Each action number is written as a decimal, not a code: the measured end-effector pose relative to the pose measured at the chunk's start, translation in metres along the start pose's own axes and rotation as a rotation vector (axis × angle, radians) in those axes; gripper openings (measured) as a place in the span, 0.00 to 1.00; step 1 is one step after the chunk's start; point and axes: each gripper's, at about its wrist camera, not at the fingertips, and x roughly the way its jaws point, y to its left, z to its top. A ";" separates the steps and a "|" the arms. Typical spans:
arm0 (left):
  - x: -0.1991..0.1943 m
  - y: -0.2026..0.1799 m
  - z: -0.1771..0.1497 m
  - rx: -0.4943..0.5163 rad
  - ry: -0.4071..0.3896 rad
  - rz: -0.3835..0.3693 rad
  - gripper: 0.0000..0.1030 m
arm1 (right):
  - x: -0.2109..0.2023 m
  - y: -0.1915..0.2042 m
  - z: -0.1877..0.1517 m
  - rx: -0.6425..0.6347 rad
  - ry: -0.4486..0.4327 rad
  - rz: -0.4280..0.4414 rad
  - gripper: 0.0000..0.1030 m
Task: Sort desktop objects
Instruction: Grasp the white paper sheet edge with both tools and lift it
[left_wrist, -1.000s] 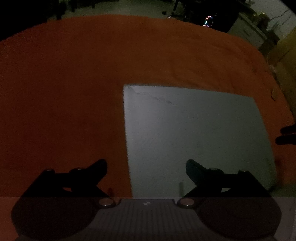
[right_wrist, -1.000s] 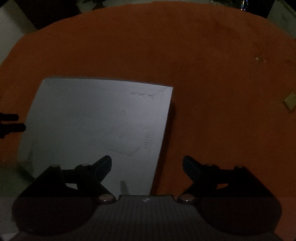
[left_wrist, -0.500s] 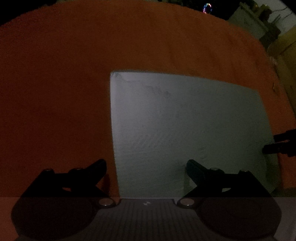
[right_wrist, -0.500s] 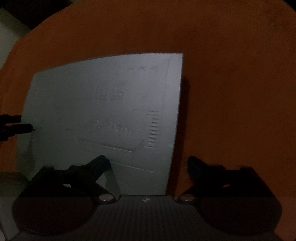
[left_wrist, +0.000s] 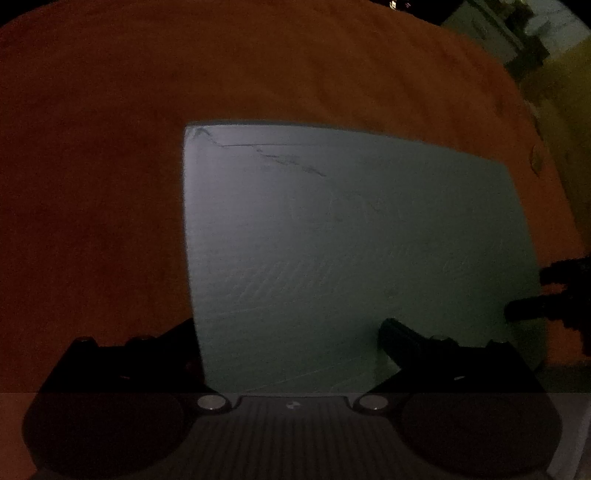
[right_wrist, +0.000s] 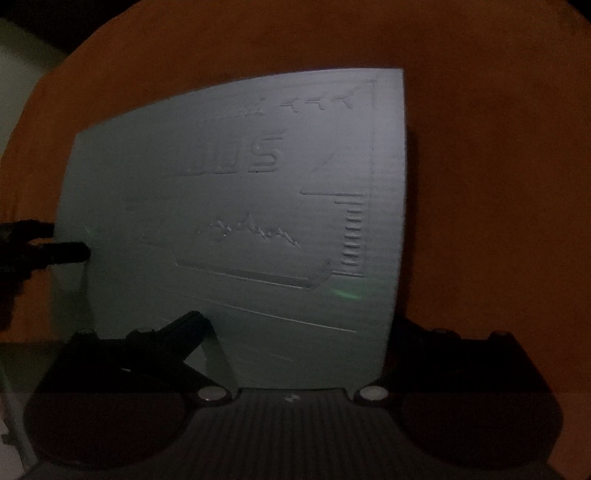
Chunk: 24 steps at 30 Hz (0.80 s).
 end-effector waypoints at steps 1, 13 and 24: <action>0.000 -0.002 0.000 -0.009 -0.002 0.003 0.99 | -0.002 0.001 -0.001 -0.008 -0.006 -0.006 1.00; -0.002 -0.033 0.022 -0.067 -0.034 0.012 0.99 | -0.044 0.001 0.008 -0.016 -0.103 -0.027 1.00; 0.058 -0.046 0.031 -0.009 -0.019 0.064 1.00 | -0.009 -0.018 -0.003 -0.048 -0.080 -0.043 1.00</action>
